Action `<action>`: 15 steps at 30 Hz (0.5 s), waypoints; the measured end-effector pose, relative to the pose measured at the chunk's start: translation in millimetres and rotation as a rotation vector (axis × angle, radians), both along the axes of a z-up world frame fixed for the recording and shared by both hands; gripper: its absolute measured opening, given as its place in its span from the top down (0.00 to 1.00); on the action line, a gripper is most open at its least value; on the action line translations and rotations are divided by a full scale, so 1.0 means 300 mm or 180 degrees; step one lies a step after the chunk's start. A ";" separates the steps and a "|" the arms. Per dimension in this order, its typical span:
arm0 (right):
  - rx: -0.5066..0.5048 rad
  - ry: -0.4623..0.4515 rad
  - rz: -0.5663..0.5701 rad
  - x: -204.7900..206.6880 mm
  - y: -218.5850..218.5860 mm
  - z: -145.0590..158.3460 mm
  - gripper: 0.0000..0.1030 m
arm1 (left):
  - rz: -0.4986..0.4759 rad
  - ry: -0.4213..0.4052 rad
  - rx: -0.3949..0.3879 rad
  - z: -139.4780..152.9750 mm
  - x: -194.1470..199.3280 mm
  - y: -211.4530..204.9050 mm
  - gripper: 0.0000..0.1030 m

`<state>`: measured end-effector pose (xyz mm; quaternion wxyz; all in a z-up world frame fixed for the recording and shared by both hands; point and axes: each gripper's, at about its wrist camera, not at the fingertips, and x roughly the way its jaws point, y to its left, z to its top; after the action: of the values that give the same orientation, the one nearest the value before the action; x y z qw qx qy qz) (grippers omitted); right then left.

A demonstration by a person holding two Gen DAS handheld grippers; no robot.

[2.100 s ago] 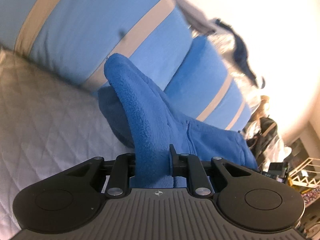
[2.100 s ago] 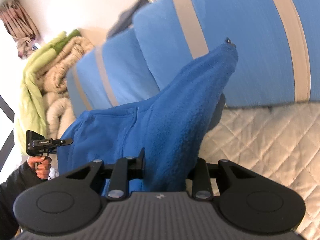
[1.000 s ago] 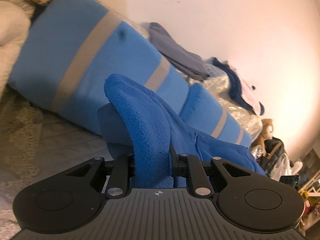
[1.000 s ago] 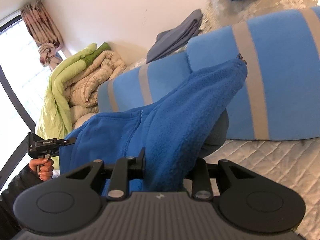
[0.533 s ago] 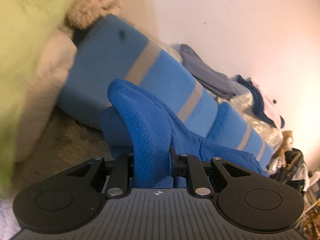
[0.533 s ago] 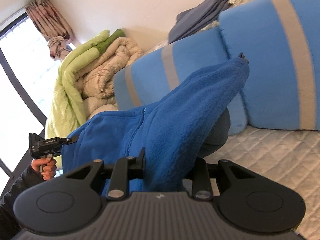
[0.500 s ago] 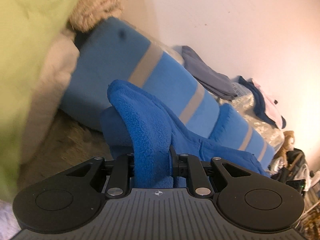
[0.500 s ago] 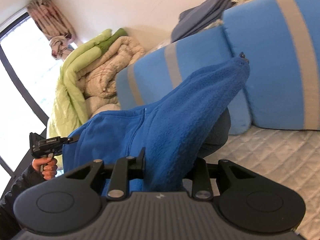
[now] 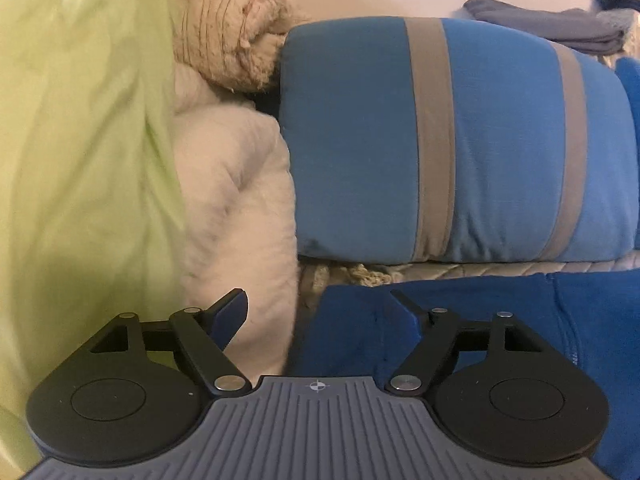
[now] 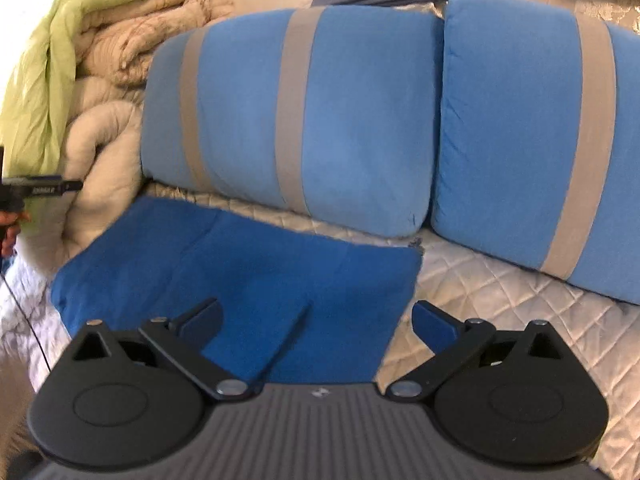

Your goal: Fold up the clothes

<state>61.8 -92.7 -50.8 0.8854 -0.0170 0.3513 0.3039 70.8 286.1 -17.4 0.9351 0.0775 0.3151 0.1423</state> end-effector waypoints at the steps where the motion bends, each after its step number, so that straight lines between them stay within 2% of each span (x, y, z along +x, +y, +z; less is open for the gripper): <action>1: -0.0022 0.0004 -0.0013 -0.010 -0.008 -0.017 0.00 | -0.0031 -0.0019 -0.0061 -0.011 0.000 0.002 0.26; 5: 0.0050 0.0133 -0.0053 -0.036 -0.055 -0.090 0.00 | -0.0132 -0.0092 -0.0285 -0.052 0.001 0.017 0.25; 8: 0.0256 0.0247 -0.0120 -0.055 -0.100 -0.153 0.00 | -0.0154 -0.0154 -0.0435 -0.082 0.011 0.027 0.21; 11: 0.0458 0.0354 -0.0218 -0.076 -0.145 -0.219 0.00 | -0.0116 -0.0211 -0.0436 -0.118 0.026 0.029 0.21; 15: 0.0546 0.0335 -0.0352 -0.097 -0.172 -0.279 0.00 | -0.0029 -0.0294 -0.0406 -0.179 0.051 0.033 0.20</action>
<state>32.7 -144.3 -134.4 0.8793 0.0943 0.3704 0.2840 86.2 296.1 -71.3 0.9523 0.0127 0.2798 0.1211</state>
